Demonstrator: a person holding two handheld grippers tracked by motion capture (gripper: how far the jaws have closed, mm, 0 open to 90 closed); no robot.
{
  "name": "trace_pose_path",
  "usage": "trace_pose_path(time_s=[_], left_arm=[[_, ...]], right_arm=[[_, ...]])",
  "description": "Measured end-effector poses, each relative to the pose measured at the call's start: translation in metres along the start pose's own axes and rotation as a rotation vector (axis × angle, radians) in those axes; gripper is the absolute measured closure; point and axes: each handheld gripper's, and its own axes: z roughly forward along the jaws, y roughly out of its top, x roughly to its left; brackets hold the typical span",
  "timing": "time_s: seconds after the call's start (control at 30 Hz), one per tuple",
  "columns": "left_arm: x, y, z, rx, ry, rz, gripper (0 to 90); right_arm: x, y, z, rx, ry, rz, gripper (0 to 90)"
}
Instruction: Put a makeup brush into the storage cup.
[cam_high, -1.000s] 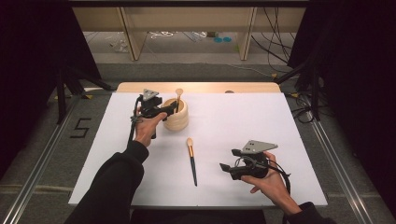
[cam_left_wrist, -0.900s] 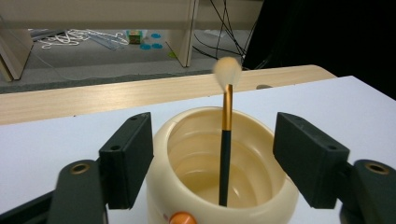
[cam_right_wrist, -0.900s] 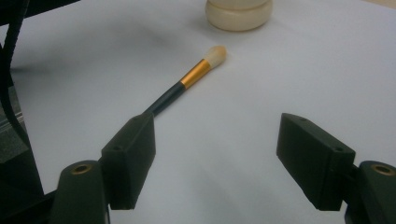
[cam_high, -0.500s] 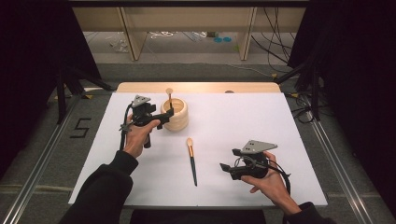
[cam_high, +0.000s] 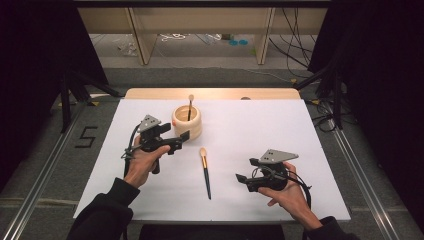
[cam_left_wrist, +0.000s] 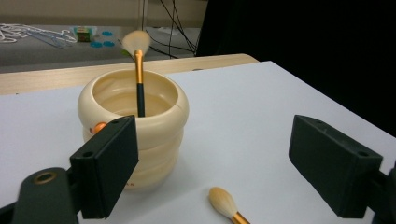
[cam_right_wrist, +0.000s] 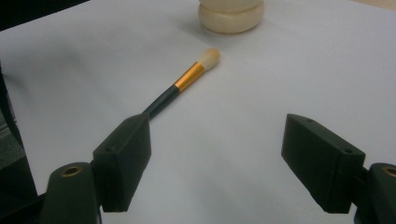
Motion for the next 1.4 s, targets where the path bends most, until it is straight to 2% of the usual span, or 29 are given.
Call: trace_pose_path(time_s=[0.03, 0.1, 0.2, 0.23, 0.33, 0.43, 0.47, 0.5, 0.53, 0.6, 0.63, 0.83, 0.9, 0.93, 1.0, 1.1, 1.33, 1.37, 1.4], left_arm=[[-0.001, -0.001, -0.001, 0.000, -0.010, 0.010, 15.7], [-0.005, -0.004, -0.005, -0.004, -0.018, 0.000, 15.7], [-0.010, -0.009, -0.009, 0.005, -0.040, 0.032, 15.7], [-0.011, -0.010, -0.011, 0.009, -0.043, 0.025, 15.7], [-0.014, -0.018, -0.015, 0.021, -0.063, 0.040, 15.7], [-0.016, -0.025, -0.021, 0.021, -0.066, 0.035, 15.7], [-0.017, -0.027, -0.023, 0.023, -0.062, 0.020, 15.7], [-0.016, -0.029, -0.024, 0.021, -0.067, 0.037, 15.7], [-0.018, -0.031, -0.026, 0.022, -0.056, 0.022, 15.7], [-0.017, -0.032, -0.029, 0.023, -0.055, 0.050, 15.7], [-0.018, -0.033, -0.030, 0.024, -0.050, 0.043, 15.7], [-0.021, -0.038, -0.038, 0.018, -0.062, 0.060, 15.7], [-0.024, -0.041, -0.040, 0.027, -0.052, 0.065, 15.7], [-0.024, -0.042, -0.040, 0.029, -0.054, 0.089, 15.7], [-0.026, -0.043, -0.042, 0.033, -0.052, 0.082, 15.7], [-0.028, -0.044, -0.044, 0.033, -0.057, 0.100, 15.8], [-0.031, -0.051, -0.049, 0.049, -0.054, 0.082, 15.7], [-0.032, -0.052, -0.050, 0.049, -0.053, 0.065, 15.7], [-0.031, -0.053, -0.051, 0.049, -0.059, 0.076, 15.7]], right_arm=[[0.000, 0.000, 0.000, 0.000, 0.000, 0.000, 24.1], [0.000, 0.000, 0.001, -0.002, -0.001, -0.003, 23.4], [0.000, 0.000, 0.001, -0.006, 0.006, 0.001, 22.2], [0.001, 0.000, 0.001, -0.002, 0.007, 0.006, 21.3], [0.001, 0.000, 0.001, -0.012, -0.002, 0.001, 19.0], [0.000, 0.000, 0.002, -0.015, 0.001, 0.005, 17.0], [-0.001, 0.000, 0.002, -0.027, -0.001, 0.008, 16.9], [-0.001, 0.001, 0.001, -0.030, -0.002, 0.014, 16.8], [-0.001, 0.001, 0.001, -0.037, 0.002, 0.011, 16.7], [0.000, 0.000, 0.000, -0.034, -0.004, 0.008, 15.7], [-0.001, 0.000, 0.000, -0.036, -0.002, 0.008, 15.9], [-0.001, 0.001, 0.000, -0.035, 0.000, 0.006, 16.0], [-0.001, 0.001, 0.001, -0.032, 0.007, 0.009, 16.0], [-0.001, 0.001, 0.001, -0.030, 0.008, 0.009, 16.0], [-0.001, 0.001, 0.002, -0.030, 0.013, 0.009, 16.1], [-0.001, 0.000, 0.002, -0.037, 0.016, 0.009, 16.0], [-0.005, -0.003, 0.000, -0.029, 0.009, 0.014, 16.2], [-0.005, -0.003, 0.000, -0.027, 0.009, 0.019, 16.2], [-0.006, -0.003, 0.000, -0.028, 0.012, 0.019, 16.2]])
